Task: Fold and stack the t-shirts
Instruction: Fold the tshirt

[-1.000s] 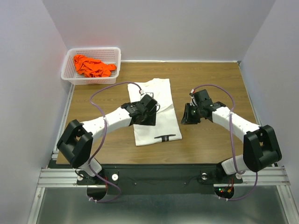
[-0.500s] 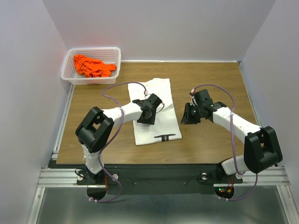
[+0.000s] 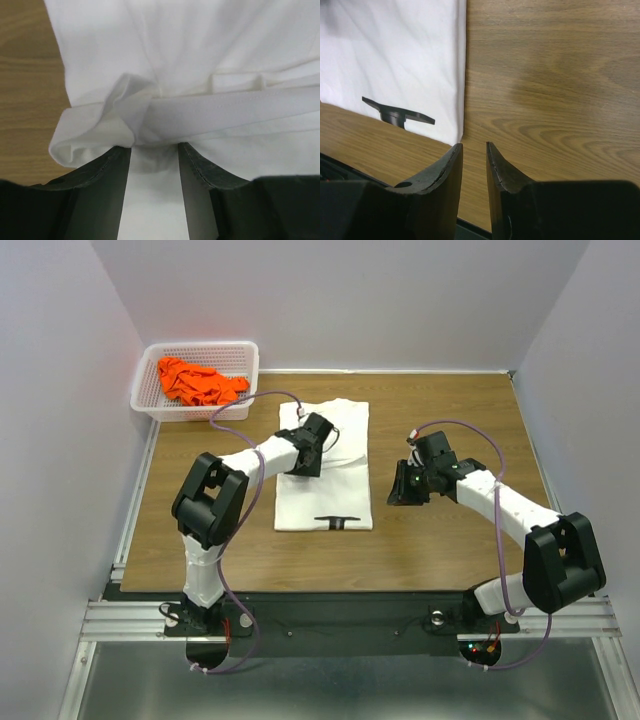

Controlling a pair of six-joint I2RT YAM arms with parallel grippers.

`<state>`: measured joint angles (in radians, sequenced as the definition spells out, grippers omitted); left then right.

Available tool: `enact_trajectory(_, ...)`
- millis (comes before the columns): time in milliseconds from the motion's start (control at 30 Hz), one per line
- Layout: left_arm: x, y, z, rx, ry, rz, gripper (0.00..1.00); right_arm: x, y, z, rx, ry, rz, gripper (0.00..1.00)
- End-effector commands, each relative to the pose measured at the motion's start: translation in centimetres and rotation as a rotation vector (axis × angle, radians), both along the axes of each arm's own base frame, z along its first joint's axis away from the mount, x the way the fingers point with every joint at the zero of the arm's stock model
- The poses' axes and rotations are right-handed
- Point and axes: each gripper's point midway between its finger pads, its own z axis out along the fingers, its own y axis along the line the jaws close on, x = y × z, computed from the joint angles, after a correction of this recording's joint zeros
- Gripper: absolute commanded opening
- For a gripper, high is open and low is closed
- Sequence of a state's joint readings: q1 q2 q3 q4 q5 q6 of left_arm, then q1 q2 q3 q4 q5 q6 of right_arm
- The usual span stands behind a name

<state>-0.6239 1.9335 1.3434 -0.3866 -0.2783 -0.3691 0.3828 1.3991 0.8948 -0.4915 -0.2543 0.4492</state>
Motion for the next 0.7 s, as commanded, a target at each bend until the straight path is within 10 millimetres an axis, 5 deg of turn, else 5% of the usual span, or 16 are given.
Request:
enact_trajectory(0, 5.7, 0.0, 5.2, -0.007, -0.195, 0.024, 0.54, 0.6, 0.2, 1.2, 0.014, -0.032, -0.011, 0.31)
enact_trajectory(300, 12.0, 0.4, 7.0, 0.001, -0.319, 0.047, 0.54, 0.6, 0.3, 1.5, 0.03, -0.031, -0.021, 0.31)
enact_trajectory(400, 13.3, 0.2, 9.2, -0.034, -0.334, 0.069, 0.56, 0.4, 1.0, 2.0, 0.066, -0.021, -0.008, 0.31)
enact_trajectory(500, 11.7, 0.7, 12.1, -0.088, -0.356, 0.082, 0.64, -0.1, 1.5, 2.2, 0.095, -0.005, -0.002, 0.32)
enact_trajectory(600, 9.0, 1.8, 12.8, -0.123, -0.326, 0.129, 0.72, -0.8, 2.3, 1.9, 0.127, 0.032, 0.013, 0.35)
enact_trajectory(667, 5.5, 3.4, 12.1, -0.134, -0.276, 0.158, 0.76, -1.5, 3.0, 1.6, 0.146, 0.055, 0.02, 0.41)
